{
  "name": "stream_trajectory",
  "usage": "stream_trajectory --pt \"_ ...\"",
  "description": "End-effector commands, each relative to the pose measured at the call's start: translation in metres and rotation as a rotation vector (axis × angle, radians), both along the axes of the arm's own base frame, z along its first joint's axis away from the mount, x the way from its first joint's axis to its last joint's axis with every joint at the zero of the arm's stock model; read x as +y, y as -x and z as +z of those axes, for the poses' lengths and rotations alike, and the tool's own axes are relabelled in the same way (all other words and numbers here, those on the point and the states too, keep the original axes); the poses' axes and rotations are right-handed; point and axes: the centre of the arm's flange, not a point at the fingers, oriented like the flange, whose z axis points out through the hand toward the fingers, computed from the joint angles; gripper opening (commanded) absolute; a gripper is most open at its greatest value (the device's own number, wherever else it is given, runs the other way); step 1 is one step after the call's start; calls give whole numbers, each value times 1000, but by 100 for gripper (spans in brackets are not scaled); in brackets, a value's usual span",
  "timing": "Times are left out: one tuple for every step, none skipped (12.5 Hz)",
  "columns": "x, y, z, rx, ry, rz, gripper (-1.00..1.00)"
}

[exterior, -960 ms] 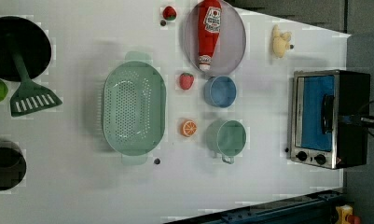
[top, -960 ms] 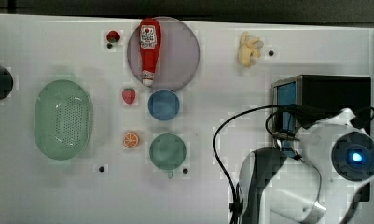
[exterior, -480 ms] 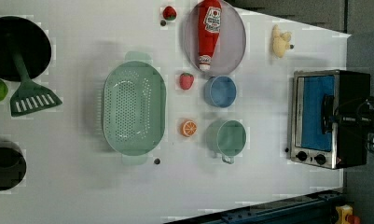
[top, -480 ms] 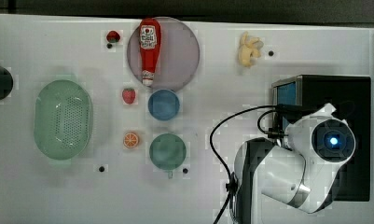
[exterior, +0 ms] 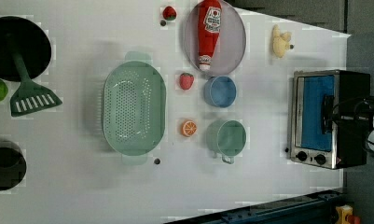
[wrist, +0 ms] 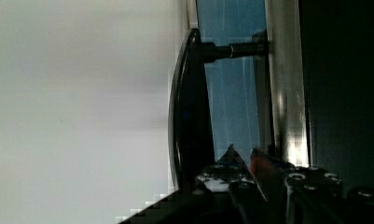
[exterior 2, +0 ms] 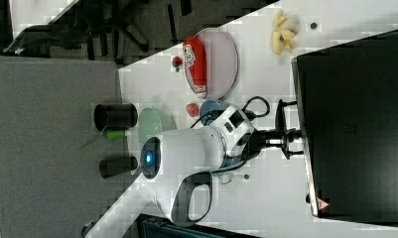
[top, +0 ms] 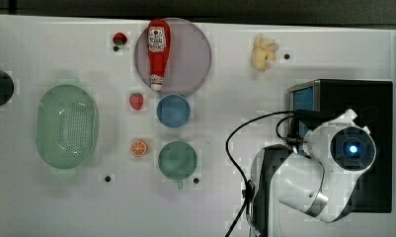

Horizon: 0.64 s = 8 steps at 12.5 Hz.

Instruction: Flap open oven.

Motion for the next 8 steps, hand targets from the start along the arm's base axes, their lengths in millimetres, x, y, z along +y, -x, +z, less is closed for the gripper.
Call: stream_trajectory --pt "30 -12 -1 8 1 100 -65" --pt "39 -15 -3 22 15 134 -65" --pt "49 -18 -4 35 39 166 -65" --pt "59 -21 -6 46 69 182 -65" --pt "68 -23 -9 53 97 174 -65" --pt "77 -24 -13 58 124 146 -65" --pt "87 -25 -18 63 150 116 -65" --pt "101 -27 -23 73 177 99 -65"
